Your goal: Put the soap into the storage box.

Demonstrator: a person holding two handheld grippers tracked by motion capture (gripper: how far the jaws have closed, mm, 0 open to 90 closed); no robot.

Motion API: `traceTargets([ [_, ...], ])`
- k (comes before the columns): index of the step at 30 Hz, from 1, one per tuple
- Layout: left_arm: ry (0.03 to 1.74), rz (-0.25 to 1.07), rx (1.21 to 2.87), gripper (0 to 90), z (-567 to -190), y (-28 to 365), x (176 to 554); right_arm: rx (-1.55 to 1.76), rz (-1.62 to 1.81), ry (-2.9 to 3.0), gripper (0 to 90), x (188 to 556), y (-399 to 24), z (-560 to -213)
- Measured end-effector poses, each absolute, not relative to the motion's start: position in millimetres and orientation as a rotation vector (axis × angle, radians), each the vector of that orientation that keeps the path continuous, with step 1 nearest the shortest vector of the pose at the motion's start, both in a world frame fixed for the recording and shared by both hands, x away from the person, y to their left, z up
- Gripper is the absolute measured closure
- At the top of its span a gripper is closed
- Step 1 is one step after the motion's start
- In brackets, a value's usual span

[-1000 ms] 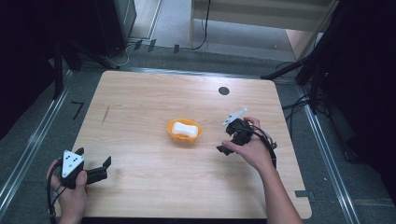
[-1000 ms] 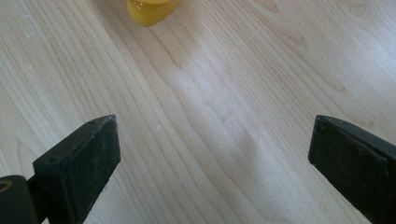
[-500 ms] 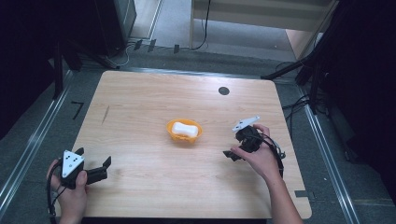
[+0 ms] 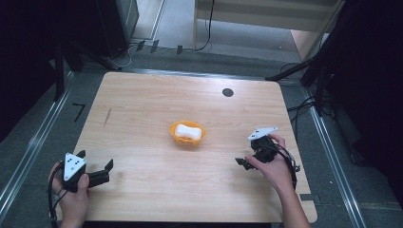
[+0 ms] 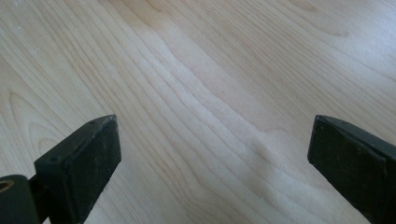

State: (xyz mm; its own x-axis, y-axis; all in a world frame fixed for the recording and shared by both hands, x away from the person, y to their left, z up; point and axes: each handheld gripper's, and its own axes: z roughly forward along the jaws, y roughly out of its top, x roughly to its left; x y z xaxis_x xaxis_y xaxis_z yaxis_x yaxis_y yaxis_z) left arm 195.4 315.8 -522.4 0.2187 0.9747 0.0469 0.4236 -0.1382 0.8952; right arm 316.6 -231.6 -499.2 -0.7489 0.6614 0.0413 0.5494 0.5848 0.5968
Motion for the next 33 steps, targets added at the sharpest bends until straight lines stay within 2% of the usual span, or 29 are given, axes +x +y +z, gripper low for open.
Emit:
traceTargets([
  [33,1.32,0.878,1.7,0.0,-522,316,195,1.182,1.02,2.418,4.1,269,-288,-528],
])
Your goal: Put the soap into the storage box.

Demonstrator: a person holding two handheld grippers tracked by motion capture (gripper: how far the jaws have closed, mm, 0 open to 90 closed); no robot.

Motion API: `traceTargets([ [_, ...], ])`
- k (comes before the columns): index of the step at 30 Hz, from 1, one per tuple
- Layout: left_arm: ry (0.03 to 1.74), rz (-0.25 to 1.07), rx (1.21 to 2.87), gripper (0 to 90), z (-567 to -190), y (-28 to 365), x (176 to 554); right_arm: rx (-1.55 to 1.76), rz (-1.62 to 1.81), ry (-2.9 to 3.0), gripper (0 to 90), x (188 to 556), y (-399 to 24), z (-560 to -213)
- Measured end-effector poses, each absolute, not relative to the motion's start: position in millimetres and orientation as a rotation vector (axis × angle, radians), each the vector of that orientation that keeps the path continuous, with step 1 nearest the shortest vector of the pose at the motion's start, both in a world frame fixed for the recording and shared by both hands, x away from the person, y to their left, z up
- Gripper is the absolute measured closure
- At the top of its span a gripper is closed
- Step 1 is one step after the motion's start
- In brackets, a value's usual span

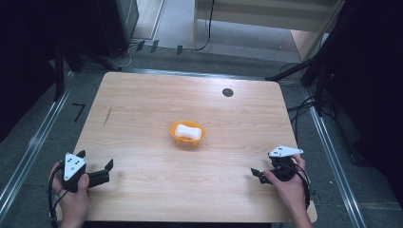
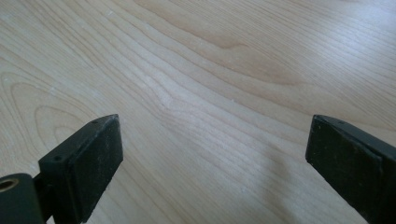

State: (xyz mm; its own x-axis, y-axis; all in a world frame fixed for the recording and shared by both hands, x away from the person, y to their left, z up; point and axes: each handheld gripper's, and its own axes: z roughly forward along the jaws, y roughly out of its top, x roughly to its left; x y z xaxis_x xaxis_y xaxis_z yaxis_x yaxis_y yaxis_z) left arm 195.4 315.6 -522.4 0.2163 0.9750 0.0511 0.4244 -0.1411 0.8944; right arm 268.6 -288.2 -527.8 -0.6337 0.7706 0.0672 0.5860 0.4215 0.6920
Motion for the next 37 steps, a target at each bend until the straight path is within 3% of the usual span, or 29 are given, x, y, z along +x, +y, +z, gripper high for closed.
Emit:
traceTargets([
  [28,1.326,0.872,1.691,0.0,-522,317,195,1.294,1.149,2.194,4.5,220,-337,-543],
  [37,1.339,0.856,1.681,0.0,-522,318,197,1.332,1.186,2.102,9.0,212,-340,-544],
])
